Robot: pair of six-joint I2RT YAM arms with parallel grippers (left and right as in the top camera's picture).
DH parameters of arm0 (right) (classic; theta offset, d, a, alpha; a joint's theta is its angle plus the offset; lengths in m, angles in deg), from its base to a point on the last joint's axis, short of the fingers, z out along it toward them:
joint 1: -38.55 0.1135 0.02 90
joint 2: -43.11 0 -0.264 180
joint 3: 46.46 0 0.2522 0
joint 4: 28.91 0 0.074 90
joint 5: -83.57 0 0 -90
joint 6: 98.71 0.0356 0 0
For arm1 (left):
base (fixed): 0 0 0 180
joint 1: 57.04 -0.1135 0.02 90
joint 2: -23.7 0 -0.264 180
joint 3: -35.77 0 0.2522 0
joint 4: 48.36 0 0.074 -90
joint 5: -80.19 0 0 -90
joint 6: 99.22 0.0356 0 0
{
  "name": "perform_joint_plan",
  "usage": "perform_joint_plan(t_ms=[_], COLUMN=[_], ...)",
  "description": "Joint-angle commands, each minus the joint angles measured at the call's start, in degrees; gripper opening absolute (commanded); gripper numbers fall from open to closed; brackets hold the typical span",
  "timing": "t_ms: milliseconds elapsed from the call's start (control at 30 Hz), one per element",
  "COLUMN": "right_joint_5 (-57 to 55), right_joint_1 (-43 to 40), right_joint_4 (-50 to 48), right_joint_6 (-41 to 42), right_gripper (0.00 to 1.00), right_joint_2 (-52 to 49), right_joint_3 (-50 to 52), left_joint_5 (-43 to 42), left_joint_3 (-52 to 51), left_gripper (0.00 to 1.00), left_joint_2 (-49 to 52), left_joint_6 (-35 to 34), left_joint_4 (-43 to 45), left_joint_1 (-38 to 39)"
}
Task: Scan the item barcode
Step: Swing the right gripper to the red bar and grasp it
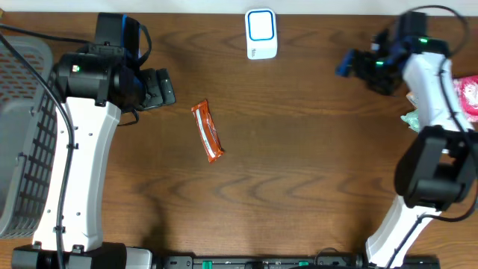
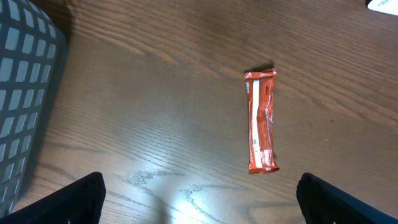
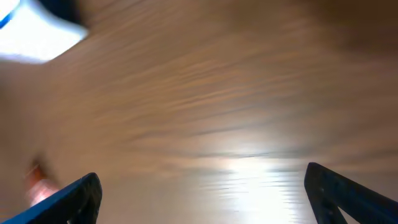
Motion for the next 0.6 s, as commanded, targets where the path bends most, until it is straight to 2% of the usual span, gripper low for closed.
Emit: perform_joint_plan(t_ms=[0, 133, 267, 467, 567], right_joint_5=[9.7, 8.3, 7.5, 6.0, 5.1], right_joint_1=[7.3, 15.4, 23.0, 33.4, 36.4], right_joint_4=[-0.2, -1.4, -5.0, -17.1, -20.8], right_joint_6=[-3.2, -3.8, -1.3, 11.5, 13.2], right_gripper=[0.99, 0.94, 0.93, 0.92, 0.90], right_joint_2=[-0.3, -0.4, -1.3, -7.0, -9.1], right_joint_3=[0.3, 0.3, 0.4, 0.4, 0.4], left_joint_5=[0.0, 0.0, 0.0, 0.0, 0.0], left_joint_3=[-0.1, -0.1, -0.1, -0.1, -0.1], left_gripper=[0.98, 0.98, 0.98, 0.98, 0.98], left_joint_2=[0.4, 0.4, 0.4, 0.4, 0.4], left_joint_6=[-0.5, -0.5, -0.5, -0.5, -0.5], left_joint_4=[-0.2, -0.2, -0.2, -0.2, -0.2], left_joint_1=[-0.2, -0.2, -0.2, -0.2, -0.2])
